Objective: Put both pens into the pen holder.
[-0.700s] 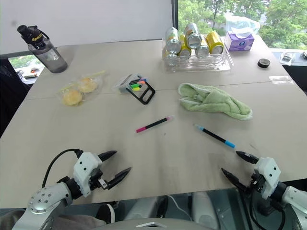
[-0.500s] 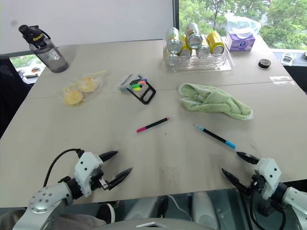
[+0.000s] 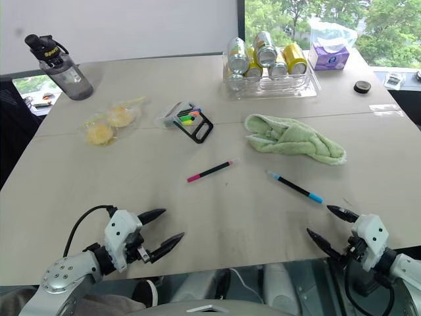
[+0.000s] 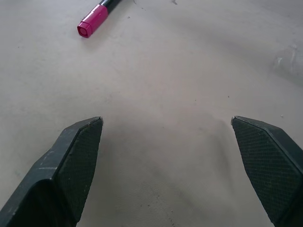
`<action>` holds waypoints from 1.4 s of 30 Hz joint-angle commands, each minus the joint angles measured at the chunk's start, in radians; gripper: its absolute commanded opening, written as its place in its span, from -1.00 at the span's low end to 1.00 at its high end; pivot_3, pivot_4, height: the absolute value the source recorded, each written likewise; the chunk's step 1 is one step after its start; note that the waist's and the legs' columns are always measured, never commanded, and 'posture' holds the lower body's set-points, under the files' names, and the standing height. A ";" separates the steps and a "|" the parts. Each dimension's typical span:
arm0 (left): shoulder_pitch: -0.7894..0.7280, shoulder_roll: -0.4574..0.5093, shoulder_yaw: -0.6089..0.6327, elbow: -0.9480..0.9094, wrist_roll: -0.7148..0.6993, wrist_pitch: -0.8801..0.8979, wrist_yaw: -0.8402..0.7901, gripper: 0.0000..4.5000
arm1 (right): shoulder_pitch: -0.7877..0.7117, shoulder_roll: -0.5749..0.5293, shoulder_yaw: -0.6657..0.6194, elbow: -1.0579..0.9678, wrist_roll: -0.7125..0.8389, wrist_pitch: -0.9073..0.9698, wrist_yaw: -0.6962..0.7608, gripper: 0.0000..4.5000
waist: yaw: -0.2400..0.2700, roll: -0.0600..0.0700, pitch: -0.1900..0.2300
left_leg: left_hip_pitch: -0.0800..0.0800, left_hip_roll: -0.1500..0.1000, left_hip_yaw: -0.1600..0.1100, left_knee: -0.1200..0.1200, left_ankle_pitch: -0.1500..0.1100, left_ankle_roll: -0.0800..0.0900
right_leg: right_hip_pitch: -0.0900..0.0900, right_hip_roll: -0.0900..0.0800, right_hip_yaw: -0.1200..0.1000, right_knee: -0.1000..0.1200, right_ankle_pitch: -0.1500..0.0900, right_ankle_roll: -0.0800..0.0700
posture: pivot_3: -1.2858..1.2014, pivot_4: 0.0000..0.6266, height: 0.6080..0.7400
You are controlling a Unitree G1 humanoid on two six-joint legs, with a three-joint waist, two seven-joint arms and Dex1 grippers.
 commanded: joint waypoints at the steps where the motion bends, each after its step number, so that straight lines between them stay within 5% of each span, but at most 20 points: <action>1: 0.004 0.001 0.012 -0.024 -0.011 -0.021 -0.002 0.99 | -0.027 -0.005 -0.040 -0.018 0.040 0.012 -0.012 0.99 | 0.000 0.000 0.000 | 0.000 0.000 0.000 0.000 0.000 0.000 | 0.000 0.000 0.000 0.000 0.000 0.000 | 0.03 -0.52 1.00; 12: -0.275 0.176 0.171 -0.071 -0.253 0.178 -0.081 0.99 | -0.570 -0.096 0.102 0.123 -0.006 0.223 -0.058 0.99 | -0.002 0.000 0.000 | 0.001 0.001 0.000 0.002 0.002 -0.002 | 0.000 0.000 -0.003 0.002 0.001 -0.001 | 0.03 -0.52 1.00; 19: -0.522 0.321 0.231 -0.081 -0.455 0.378 -0.090 0.99 | -1.143 -0.014 0.345 0.657 -0.236 0.274 -0.049 0.99 | -0.027 -0.001 0.001 | -0.006 0.000 0.002 0.001 0.001 -0.002 | -0.010 0.000 -0.002 0.003 0.002 -0.002 | 0.03 -0.52 1.00; 29: -0.524 0.327 0.277 -0.158 -0.561 0.482 -0.036 0.99 | -1.338 0.075 0.420 1.011 -0.357 0.285 -0.070 0.99 | -0.034 -0.002 -0.001 | -0.021 0.000 0.002 0.002 0.002 -0.002 | -0.025 -0.001 -0.003 0.002 0.002 -0.003 | 0.03 -0.52 1.00; 39: -0.548 0.324 0.249 -0.131 -0.574 0.484 -0.042 1.00 | -1.290 0.042 0.357 0.942 -0.319 0.319 -0.066 -0.92 | -0.024 -0.002 -0.001 | -0.014 0.000 0.002 0.004 0.003 -0.004 | -0.020 -0.001 -0.003 0.011 0.003 -0.005 | 0.03 -0.52 1.00; 42: -0.592 0.323 0.222 -0.108 -0.570 0.482 -0.053 1.00 | -1.248 0.002 0.295 0.834 -0.267 0.386 -0.058 -0.95 | -0.018 -0.002 -0.001 | -0.015 0.000 0.001 0.004 0.003 -0.004 | -0.020 -0.001 -0.004 0.011 0.003 -0.005 | 0.03 -0.52 1.00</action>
